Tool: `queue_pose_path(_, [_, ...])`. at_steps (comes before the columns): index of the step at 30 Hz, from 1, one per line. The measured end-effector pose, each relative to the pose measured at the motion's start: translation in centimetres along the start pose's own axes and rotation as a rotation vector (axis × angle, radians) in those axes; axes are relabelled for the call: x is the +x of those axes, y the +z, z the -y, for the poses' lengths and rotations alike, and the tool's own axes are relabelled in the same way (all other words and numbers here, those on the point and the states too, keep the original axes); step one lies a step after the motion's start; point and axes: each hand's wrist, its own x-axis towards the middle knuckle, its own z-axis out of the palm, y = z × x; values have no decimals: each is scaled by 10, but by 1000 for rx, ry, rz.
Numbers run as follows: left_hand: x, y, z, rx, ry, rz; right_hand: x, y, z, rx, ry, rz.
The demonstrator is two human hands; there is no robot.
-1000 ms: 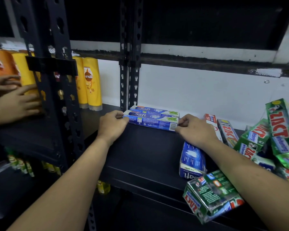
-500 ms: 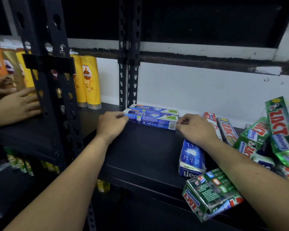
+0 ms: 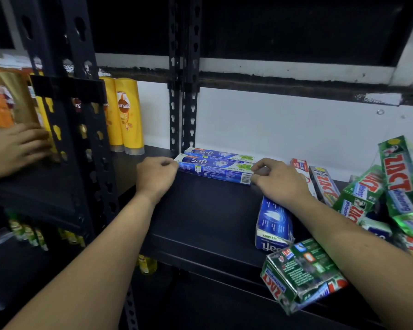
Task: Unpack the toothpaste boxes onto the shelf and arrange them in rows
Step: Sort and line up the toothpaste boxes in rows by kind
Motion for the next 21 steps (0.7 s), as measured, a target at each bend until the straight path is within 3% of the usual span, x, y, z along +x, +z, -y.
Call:
queue_pose_path(14, [-5,-2,-2,3,18,83,-1,-2,2,-9,11,53])
queue_pose_path(21, [-23,-12,-14,73,62,50,-16,-32,9,120,-61,152])
